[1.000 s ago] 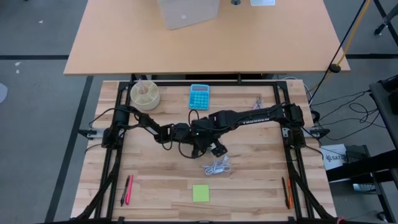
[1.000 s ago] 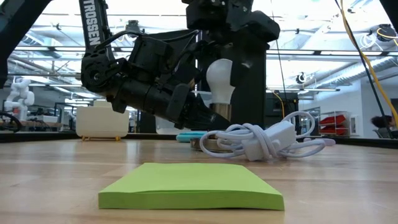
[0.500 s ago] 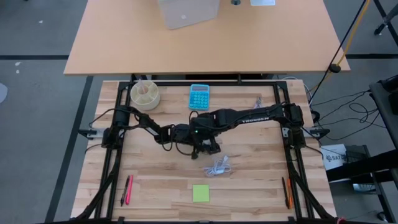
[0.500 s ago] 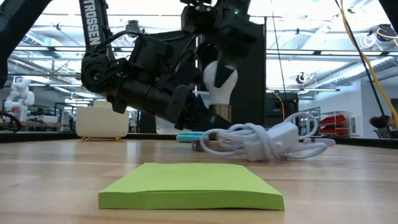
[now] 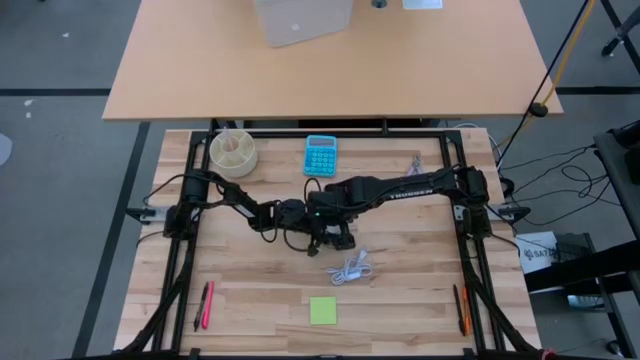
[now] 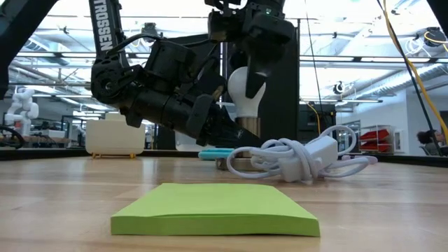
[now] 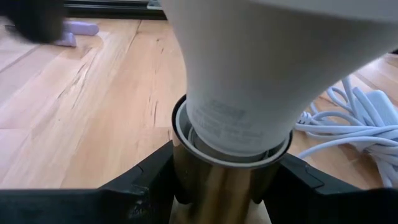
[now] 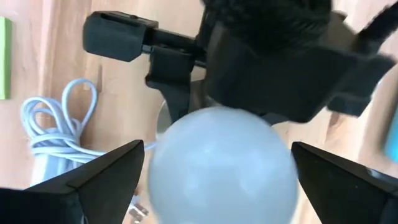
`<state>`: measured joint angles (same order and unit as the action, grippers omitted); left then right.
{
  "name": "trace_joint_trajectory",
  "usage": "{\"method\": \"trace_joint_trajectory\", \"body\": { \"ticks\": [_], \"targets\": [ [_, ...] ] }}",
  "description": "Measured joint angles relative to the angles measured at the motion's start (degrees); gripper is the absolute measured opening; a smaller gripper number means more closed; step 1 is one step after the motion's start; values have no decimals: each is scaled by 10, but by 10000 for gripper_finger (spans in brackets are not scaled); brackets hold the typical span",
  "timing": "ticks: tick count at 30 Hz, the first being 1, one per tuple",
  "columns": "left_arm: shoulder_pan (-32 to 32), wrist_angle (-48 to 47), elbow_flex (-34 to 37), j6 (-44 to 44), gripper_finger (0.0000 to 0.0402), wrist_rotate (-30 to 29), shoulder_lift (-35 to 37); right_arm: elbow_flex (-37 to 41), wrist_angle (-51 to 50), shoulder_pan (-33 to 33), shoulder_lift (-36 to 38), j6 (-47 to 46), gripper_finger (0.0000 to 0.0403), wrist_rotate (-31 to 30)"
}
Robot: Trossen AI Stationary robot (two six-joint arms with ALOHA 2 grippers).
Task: Screw lightbulb
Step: Remove the lightbulb from the lamp
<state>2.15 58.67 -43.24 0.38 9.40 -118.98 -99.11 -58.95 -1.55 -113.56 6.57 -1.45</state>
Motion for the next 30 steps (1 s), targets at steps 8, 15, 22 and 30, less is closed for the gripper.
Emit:
{"method": "trace_joint_trajectory", "body": {
  "ticks": [8,15,22,30],
  "targets": [
    [0,1,0,-1,197,-3,0,0,-10,1,0,-93,398,16],
    [1,1,1,-1,197,-3,0,0,-8,7,0,-212,398,18],
    [1,1,1,-2,197,-4,0,1,-5,19,0,-329,395,18],
    [1,1,1,-2,197,-4,0,1,4,27,0,-384,374,22]
  ]
}}
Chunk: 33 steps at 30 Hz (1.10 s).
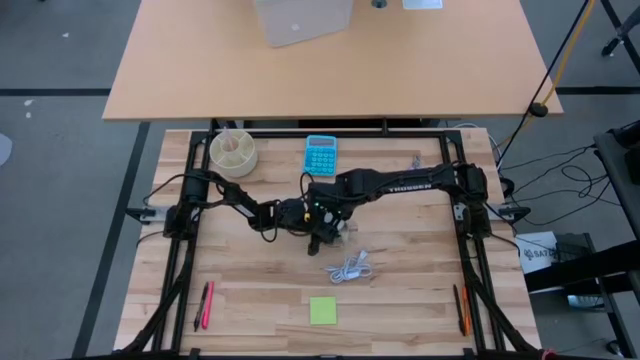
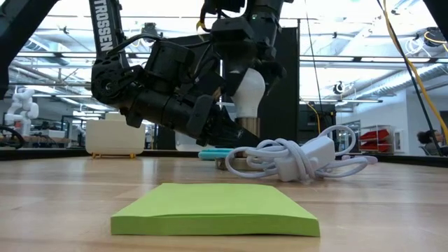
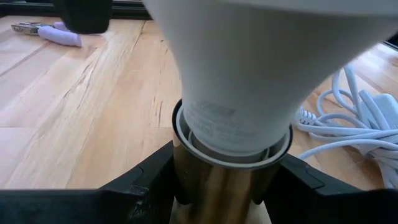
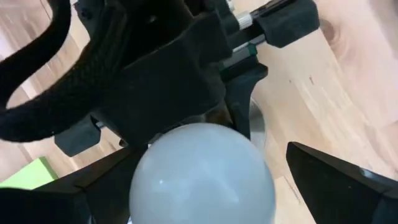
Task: Screw lightbulb
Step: Remove the lightbulb from the lamp
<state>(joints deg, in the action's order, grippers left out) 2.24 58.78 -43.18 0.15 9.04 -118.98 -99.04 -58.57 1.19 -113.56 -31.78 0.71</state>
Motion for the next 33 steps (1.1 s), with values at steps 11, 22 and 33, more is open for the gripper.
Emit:
{"method": "trace_joint_trajectory", "body": {
  "ticks": [11,22,33],
  "targets": [
    [0,0,0,0,197,0,0,0,-1,0,0,22,276,13],
    [0,0,0,0,197,-1,0,0,-6,0,0,156,277,14],
    [0,0,0,2,197,-4,0,0,0,-1,0,352,275,16]
  ]
}}
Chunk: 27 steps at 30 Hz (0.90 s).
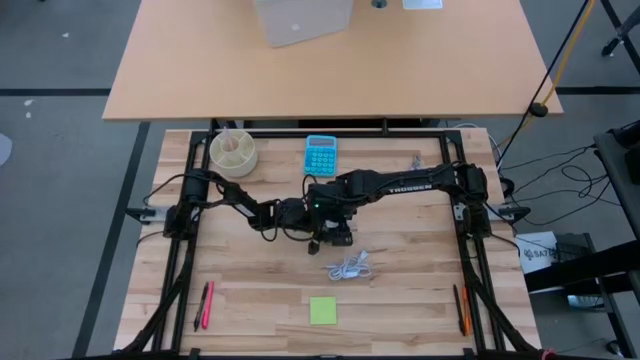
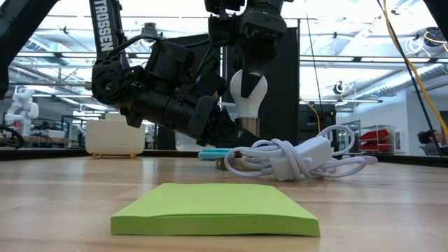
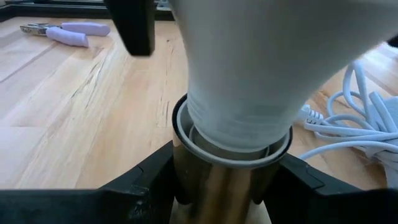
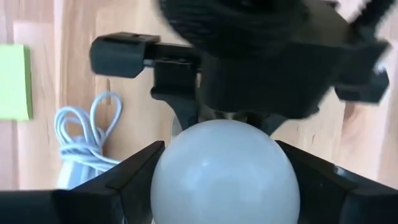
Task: Screw lightbulb
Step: Remove the lightbulb from the lamp
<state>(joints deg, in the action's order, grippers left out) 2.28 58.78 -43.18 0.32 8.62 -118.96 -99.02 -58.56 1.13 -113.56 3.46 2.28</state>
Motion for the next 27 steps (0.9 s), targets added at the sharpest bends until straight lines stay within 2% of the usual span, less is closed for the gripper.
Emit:
{"method": "trace_joint_trajectory", "body": {
  "ticks": [16,20,27],
  "targets": [
    [0,0,1,-1,197,0,1,2,12,0,0,348,280,-13],
    [0,0,1,-5,197,2,1,2,13,0,-1,354,285,-31],
    [0,1,0,-6,197,10,1,1,27,-3,-1,269,324,-45]
  ]
}}
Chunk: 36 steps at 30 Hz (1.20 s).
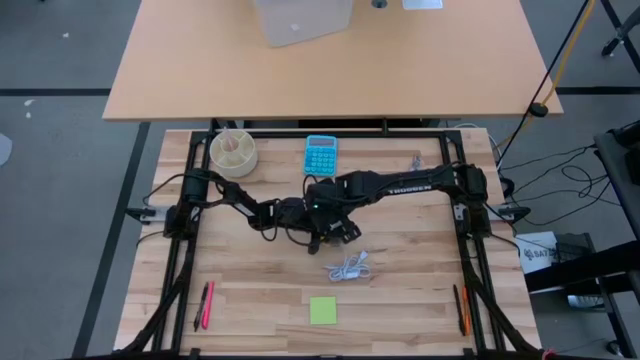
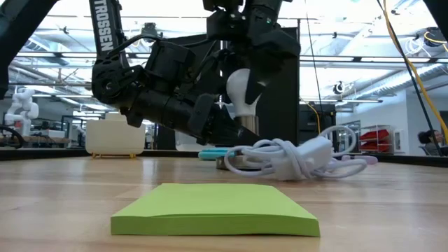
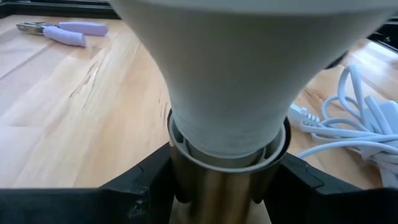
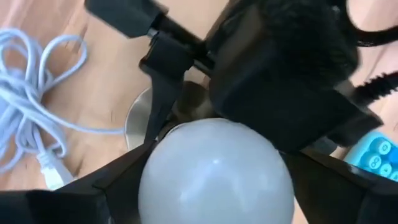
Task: Screw lightbulb
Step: Remove the lightbulb from the lamp
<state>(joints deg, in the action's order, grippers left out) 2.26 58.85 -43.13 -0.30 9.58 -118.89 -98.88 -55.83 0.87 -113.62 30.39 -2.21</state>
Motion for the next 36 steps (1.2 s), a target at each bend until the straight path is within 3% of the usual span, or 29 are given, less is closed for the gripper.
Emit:
{"method": "trace_joint_trajectory", "body": {
  "ticks": [8,20,36],
  "targets": [
    [-2,-3,-1,7,197,3,0,-2,-3,-23,0,-102,369,-2],
    [-1,-2,-1,6,197,-1,0,-2,-22,-46,0,-267,373,1],
    [-1,-1,0,4,197,1,-1,-2,-14,-46,0,-669,373,-8]
  ]
}}
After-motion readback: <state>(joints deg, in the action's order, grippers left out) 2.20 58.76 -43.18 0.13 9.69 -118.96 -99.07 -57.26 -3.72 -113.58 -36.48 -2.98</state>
